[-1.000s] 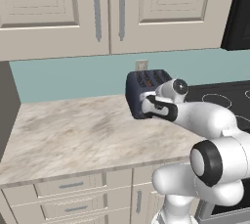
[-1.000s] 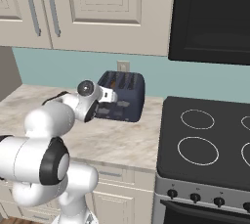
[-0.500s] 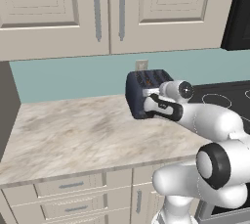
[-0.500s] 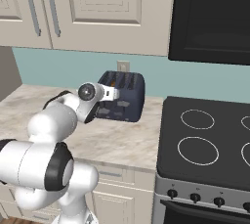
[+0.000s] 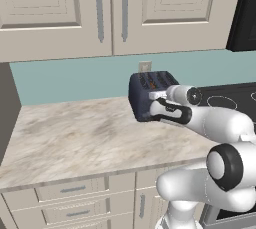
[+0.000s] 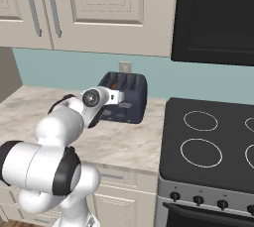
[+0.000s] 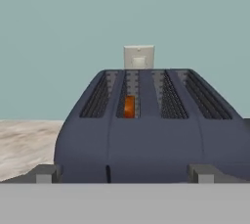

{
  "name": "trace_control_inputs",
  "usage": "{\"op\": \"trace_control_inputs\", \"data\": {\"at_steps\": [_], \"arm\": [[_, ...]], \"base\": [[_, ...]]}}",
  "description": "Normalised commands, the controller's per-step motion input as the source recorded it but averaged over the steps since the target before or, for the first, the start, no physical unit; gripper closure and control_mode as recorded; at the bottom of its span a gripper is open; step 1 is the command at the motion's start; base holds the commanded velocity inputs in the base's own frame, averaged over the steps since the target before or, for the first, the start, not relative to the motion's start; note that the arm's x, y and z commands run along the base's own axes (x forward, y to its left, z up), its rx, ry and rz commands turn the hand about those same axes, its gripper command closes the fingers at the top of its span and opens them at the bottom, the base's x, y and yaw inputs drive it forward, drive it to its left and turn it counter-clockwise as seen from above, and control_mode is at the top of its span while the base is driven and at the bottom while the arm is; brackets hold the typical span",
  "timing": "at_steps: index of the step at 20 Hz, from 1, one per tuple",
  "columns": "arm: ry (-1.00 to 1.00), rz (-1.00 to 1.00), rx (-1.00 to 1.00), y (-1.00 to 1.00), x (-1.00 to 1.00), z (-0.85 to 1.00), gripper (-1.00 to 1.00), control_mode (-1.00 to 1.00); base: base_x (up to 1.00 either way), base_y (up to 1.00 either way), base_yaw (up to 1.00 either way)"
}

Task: Start the toaster. Once the lever pops up, take the bread to the plate on the dining counter.

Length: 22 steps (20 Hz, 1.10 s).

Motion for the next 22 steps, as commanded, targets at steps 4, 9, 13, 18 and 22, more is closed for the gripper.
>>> {"op": "trace_control_inputs", "data": {"at_steps": [4,9,13,18,22], "arm": [[0.00,0.00,0.00,-0.14,0.00,0.08,-1.00,-1.00],[0.00,0.00,0.00,-0.02,0.05,0.02,-1.00,-1.00],[0.00,0.00,0.00,0.00,0.09,0.00,-1.00,-1.00],[0.00,0.00,0.00,0.00,0.11,0.01,-1.00,-1.00],[0.00,0.00,0.00,0.00,0.13,0.06,-1.00,-1.00]], "base": [[0.00,0.00,0.00],[0.00,0.00,0.00],[0.00,0.00,0.00],[0.00,0.00,0.00],[0.00,0.00,0.00]]}}
